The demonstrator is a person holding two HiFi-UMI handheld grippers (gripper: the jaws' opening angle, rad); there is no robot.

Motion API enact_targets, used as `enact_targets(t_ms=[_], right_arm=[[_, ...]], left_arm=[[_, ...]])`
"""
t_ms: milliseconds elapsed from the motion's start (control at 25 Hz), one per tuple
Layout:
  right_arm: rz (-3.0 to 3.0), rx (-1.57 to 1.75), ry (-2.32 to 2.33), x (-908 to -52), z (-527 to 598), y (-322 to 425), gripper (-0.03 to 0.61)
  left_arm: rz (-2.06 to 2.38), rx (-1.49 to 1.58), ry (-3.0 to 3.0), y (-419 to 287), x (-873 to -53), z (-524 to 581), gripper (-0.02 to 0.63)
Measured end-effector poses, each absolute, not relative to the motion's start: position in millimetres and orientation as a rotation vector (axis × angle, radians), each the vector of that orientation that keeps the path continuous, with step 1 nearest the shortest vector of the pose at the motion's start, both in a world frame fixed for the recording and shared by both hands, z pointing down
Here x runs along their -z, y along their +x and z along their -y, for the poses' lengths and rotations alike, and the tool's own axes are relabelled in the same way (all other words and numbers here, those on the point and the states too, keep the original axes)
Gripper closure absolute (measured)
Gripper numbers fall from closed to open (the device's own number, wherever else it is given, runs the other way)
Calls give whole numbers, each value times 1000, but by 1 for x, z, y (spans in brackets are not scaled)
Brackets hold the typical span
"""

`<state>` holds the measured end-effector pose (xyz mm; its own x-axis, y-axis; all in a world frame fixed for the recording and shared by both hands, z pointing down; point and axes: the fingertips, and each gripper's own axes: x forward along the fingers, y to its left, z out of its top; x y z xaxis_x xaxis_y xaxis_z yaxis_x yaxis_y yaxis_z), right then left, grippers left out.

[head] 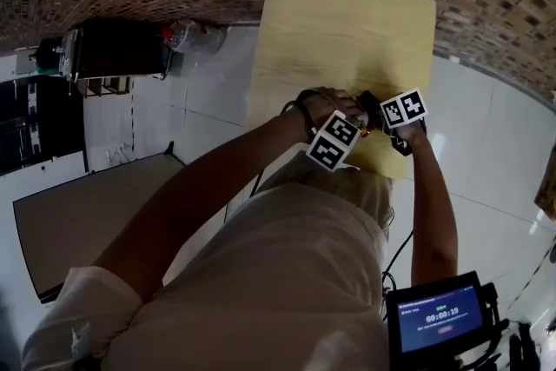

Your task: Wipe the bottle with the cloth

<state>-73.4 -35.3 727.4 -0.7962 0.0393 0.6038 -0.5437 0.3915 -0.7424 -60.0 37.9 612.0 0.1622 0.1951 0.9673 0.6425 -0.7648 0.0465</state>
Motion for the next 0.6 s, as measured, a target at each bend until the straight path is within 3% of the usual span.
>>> enact_targets(t_ms=[320, 600], right_arm=[[2109, -1014, 572, -742, 27, -55, 482], [2191, -1441, 833, -711, 55, -4, 482]], left_arm=[[817, 1611, -2047, -63, -612, -38, 486], [967, 1461, -1891, -69, -610, -45, 489]])
